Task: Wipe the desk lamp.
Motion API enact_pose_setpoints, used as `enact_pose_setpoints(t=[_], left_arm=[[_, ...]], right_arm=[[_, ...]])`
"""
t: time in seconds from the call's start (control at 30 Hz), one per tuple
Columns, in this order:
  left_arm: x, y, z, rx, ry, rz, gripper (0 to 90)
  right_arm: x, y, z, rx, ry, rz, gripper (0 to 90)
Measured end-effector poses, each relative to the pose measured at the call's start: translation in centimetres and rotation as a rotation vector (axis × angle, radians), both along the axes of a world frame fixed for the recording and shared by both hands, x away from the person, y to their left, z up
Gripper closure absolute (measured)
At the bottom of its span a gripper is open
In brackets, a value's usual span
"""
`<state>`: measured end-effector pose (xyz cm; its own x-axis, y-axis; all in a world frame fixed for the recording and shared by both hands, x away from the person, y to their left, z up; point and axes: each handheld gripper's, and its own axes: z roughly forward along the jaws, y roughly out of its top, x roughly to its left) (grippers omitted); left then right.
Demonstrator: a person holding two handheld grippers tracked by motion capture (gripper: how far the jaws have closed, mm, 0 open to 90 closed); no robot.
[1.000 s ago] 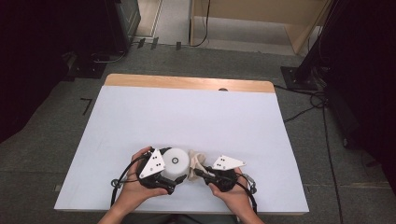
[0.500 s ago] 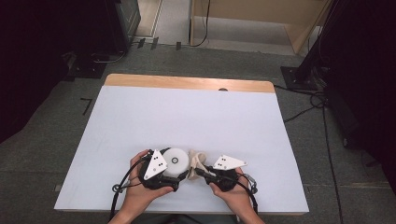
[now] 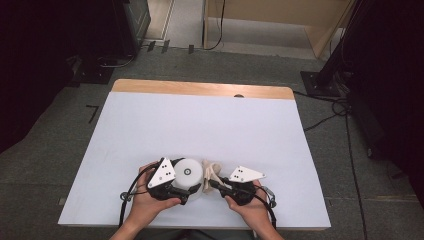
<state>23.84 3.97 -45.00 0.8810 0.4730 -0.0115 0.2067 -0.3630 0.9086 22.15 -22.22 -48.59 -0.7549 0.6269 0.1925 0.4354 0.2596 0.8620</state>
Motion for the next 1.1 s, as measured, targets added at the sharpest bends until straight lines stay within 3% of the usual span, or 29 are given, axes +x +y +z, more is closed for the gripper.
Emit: enact_pose_setpoints(t=[0.1, 0.13, 0.37, 0.47, 0.73, 0.9, 1.0, 1.1], left_arm=[[0.2, 0.2, 0.1, 0.007, -0.004, -0.03, 8.7], [0.3, 0.3, 0.2, 0.009, -0.014, -0.063, 8.7], [1.1, 0.5, 0.0, -0.026, -0.001, -0.168, 8.7], [1.4, 0.4, -0.5, -0.021, -0.025, -0.199, 8.7], [1.5, 0.4, -0.7, -0.036, -0.03, -0.213, 8.7], [1.5, 0.4, -0.8, -0.038, -0.033, -0.212, 8.7], [1.6, 0.5, -0.9, -0.049, -0.028, -0.209, 8.7], [1.6, 0.5, -0.9, -0.053, -0.027, -0.204, 8.7]], right_arm=[[0.0, 0.0, 0.0, 0.0, -0.002, 0.002, 80.0], [0.0, 0.0, 0.0, 0.0, -0.002, 0.002, 80.0], [-0.1, 0.1, 0.0, 0.001, 0.0, 0.004, 80.2], [-0.1, 0.1, 0.1, 0.0, -0.008, 0.005, 80.2], [-0.2, 0.4, -0.2, -0.005, 0.021, 0.024, 80.6], [-0.4, 0.8, -0.1, -0.014, 0.013, 0.029, 81.3], [-0.5, 0.7, 0.4, 0.016, 0.014, 0.031, 82.0], [-0.7, 0.6, 1.4, 0.041, -0.017, 0.028, 82.2]])
